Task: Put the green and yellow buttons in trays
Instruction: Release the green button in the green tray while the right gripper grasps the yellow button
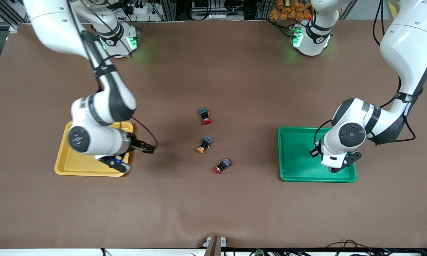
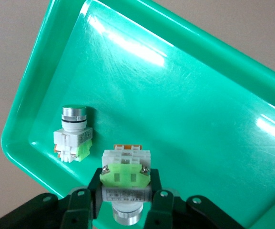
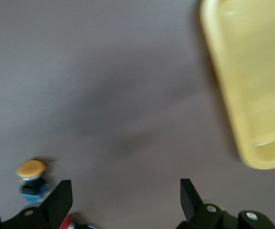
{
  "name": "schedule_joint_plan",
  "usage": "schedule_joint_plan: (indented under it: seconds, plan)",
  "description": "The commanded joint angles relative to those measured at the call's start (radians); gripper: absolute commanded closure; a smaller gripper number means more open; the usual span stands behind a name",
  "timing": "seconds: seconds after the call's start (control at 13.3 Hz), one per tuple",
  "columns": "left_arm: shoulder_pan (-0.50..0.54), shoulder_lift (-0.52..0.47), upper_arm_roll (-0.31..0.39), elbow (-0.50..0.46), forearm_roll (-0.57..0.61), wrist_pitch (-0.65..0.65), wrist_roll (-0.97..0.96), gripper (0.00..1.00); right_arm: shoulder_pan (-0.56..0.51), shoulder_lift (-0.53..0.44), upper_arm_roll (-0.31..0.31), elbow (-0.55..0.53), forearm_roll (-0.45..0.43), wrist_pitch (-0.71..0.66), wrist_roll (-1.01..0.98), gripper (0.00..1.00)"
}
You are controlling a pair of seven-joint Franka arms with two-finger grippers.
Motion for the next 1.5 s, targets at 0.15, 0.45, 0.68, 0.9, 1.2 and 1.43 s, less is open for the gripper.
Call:
schedule_joint_plan:
  seconds: [0.15,0.45,0.68,0.9,1.2,1.43]
  plan:
    - [0.013,0.013,-0.017,-0.009,0.004,0.042,-0.002,1.00,0.115,0.053,-0.011,-0.001,0.018,0.174,0.144,0.00]
    - [0.001,0.027,-0.018,-0.004,-0.020,0.067,-0.015,0.13,0.192,0.122,-0.011,0.001,0.019,0.323,0.205,0.00]
    - [0.004,-0.002,-0.038,0.008,-0.054,0.064,-0.006,0.00,0.261,0.171,-0.012,0.011,0.009,0.360,0.306,0.00]
    - [0.015,-0.051,-0.075,0.020,-0.055,0.044,0.041,0.00,0.296,0.205,-0.011,0.016,0.012,0.434,0.348,0.00]
    - [0.016,-0.088,-0.107,0.120,-0.057,-0.091,0.276,0.00,0.332,0.274,-0.014,0.069,0.007,0.504,0.394,0.15]
    - [0.018,-0.110,-0.114,0.222,-0.060,-0.200,0.464,0.00,0.333,0.291,-0.015,0.083,0.002,0.506,0.394,0.65]
